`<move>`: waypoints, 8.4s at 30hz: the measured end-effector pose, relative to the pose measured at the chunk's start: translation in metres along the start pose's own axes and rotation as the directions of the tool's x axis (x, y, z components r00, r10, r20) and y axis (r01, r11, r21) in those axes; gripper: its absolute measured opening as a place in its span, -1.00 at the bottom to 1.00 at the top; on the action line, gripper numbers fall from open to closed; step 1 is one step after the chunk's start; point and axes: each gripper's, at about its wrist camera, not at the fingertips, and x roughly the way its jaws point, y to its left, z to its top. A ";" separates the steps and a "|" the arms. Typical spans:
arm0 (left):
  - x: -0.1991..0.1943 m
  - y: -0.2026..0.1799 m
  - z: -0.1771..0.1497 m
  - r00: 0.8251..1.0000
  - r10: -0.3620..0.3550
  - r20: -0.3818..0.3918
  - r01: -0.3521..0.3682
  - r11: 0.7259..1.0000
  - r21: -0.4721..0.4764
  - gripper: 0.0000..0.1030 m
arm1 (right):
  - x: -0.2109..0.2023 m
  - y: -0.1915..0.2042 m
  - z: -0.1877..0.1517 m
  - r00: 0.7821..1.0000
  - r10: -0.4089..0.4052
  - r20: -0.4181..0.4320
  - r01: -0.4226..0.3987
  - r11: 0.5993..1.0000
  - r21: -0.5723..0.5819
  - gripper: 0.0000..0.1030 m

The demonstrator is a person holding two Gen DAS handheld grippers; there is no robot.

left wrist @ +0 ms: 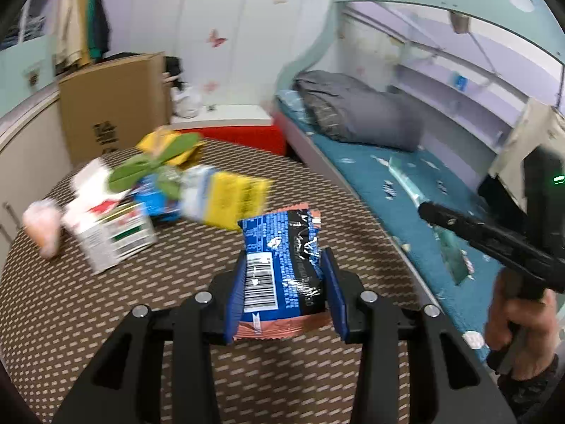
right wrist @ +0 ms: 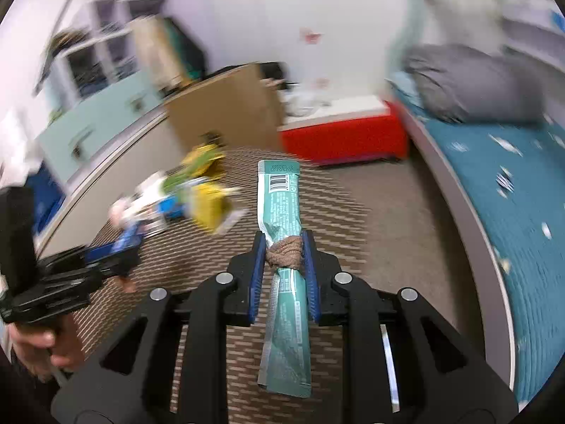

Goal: Collect trash
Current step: 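Carry both items to the white trash bin and open both tools over it, then move both tools back over the table, then grasp the yellow milk carton with the right tool while the left tool grasps the white medicine box, then carry carton and box to the trash bin and open both tools over it, then move both tools back over the table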

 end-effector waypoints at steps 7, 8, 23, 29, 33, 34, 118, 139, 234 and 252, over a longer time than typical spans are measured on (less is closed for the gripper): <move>0.044 -0.071 0.008 0.993 -0.099 -0.066 0.103 0.993 0.060 -0.22 | 0.058 -0.129 -0.069 0.973 -0.115 -0.200 0.165 0.953 0.255 -0.59; 0.049 -0.078 0.008 0.992 -0.105 -0.075 0.110 0.992 0.067 -0.22 | 0.069 -0.145 -0.082 0.966 -0.113 -0.231 0.179 0.940 0.290 -0.59; 0.172 -0.220 -0.022 0.914 -0.181 -0.362 0.264 0.945 0.192 -0.21 | 0.025 -0.239 -0.115 0.974 -0.156 -0.167 0.220 0.833 0.508 0.42; 0.205 -0.246 -0.037 0.884 -0.163 -0.437 0.282 0.933 0.223 0.44 | -0.014 -0.240 -0.095 0.978 -0.200 -0.060 0.202 0.832 0.517 0.67; 0.198 -0.242 -0.028 0.911 -0.156 -0.382 0.247 0.947 0.203 0.75 | -0.027 -0.238 -0.088 0.975 -0.219 -0.031 0.203 0.829 0.521 0.83; 0.195 -0.240 -0.026 0.912 -0.160 -0.376 0.248 0.948 0.198 0.76 | -0.029 -0.237 -0.087 0.974 -0.225 -0.026 0.205 0.827 0.524 0.88; 0.050 0.131 -0.001 0.974 0.189 -0.123 -0.126 0.907 0.403 0.05 | 0.118 0.123 -0.001 0.957 0.106 -0.268 -0.178 0.949 -0.259 0.06; 0.026 0.116 -0.013 0.988 0.129 -0.079 -0.121 0.987 0.102 -0.08 | 0.092 0.119 -0.013 0.975 0.118 -0.188 -0.157 0.965 -0.211 -0.02; 0.052 -0.122 0.027 0.998 -0.051 0.029 0.047 0.992 0.113 0.84 | -0.054 -0.068 -0.002 0.969 -0.219 0.117 0.185 0.951 0.247 0.88; -0.038 0.097 0.022 0.923 0.358 0.142 -0.329 0.925 -0.192 0.87 | 0.057 0.116 0.040 1.000 -0.002 0.018 0.004 0.993 -0.114 0.88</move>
